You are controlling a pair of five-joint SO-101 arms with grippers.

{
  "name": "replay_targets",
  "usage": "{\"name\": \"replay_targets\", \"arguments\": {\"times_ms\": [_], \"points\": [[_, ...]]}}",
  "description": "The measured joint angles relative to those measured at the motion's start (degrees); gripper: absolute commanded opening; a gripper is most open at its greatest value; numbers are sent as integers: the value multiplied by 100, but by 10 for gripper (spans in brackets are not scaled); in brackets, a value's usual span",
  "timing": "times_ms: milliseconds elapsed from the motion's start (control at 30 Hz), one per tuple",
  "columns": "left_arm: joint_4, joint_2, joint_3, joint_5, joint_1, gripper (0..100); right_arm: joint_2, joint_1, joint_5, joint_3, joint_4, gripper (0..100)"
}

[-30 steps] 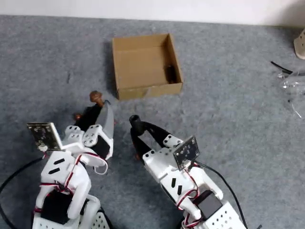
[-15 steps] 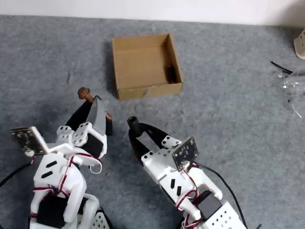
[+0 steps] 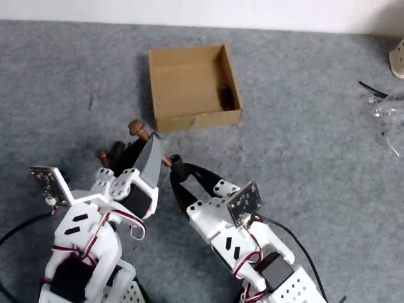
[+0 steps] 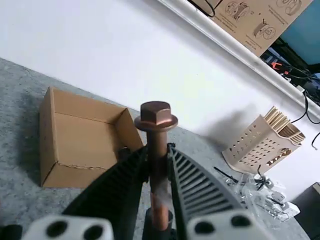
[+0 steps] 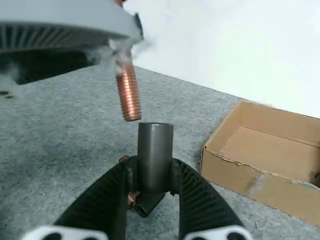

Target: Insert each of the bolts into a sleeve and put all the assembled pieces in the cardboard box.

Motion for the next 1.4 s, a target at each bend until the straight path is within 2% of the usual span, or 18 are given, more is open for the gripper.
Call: {"name": "replay_targets", "arguments": {"times_ms": [233, 533, 800, 1200, 1400], "points": [[-747, -18, 615, 9, 0, 8, 9, -193, 0, 0, 0, 5], [-818, -9, 642, -9, 0, 8, 9, -193, 0, 0, 0, 5], [-9, 0, 413, 18, 44, 7, 9, -202, 668, 0, 0, 5], [334, -70, 404, 26, 26, 5, 9, -229, 730, 0, 9, 5], [457, -70, 404, -255, 44, 6, 9, -246, 738, 9, 9, 5]]}}
